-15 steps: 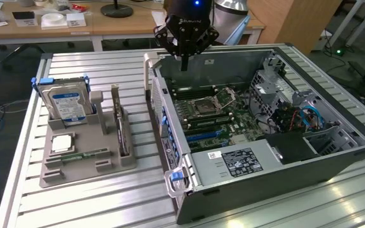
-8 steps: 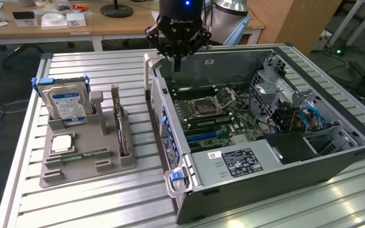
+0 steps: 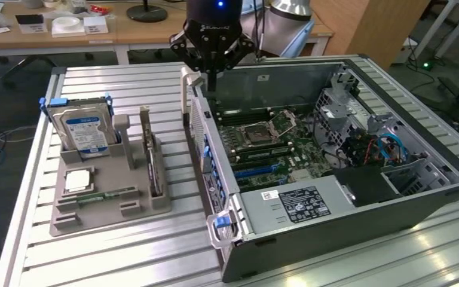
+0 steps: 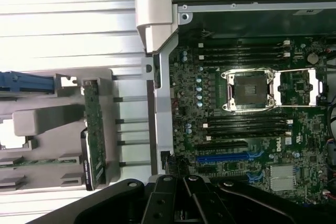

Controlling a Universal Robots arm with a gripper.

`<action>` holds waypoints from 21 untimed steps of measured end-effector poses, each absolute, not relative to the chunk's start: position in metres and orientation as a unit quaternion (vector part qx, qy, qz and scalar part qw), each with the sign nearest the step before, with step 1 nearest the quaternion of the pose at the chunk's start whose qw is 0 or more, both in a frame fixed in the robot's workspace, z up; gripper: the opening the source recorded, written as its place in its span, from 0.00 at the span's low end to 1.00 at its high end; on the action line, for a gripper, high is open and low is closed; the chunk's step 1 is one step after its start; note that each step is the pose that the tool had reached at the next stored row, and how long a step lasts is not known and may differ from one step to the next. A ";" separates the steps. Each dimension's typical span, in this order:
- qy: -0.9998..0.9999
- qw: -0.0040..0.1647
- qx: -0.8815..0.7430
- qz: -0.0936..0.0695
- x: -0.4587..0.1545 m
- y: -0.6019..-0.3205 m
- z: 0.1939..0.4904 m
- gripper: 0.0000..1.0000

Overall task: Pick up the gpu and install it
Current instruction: 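Reach for the gpu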

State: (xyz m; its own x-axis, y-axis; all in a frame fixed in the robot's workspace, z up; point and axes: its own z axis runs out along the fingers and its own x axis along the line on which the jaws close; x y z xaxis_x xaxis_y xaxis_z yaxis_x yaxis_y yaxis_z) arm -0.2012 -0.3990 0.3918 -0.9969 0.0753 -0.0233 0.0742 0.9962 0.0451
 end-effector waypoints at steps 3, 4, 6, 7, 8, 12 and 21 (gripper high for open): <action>0.999 0.012 0.037 0.022 -0.208 -0.399 0.392 0.10; 0.999 0.013 0.037 0.022 -0.211 -0.399 0.391 0.10; 0.999 0.012 0.037 0.022 -0.216 -0.399 0.391 0.10; 0.999 0.012 0.037 0.022 -0.218 -0.399 0.391 0.10; 0.999 0.013 0.037 0.022 -0.221 -0.399 0.391 0.10; 0.999 0.012 0.037 0.022 -0.230 -0.399 0.391 0.10; 0.999 0.013 0.037 0.022 -0.257 -0.399 0.390 0.10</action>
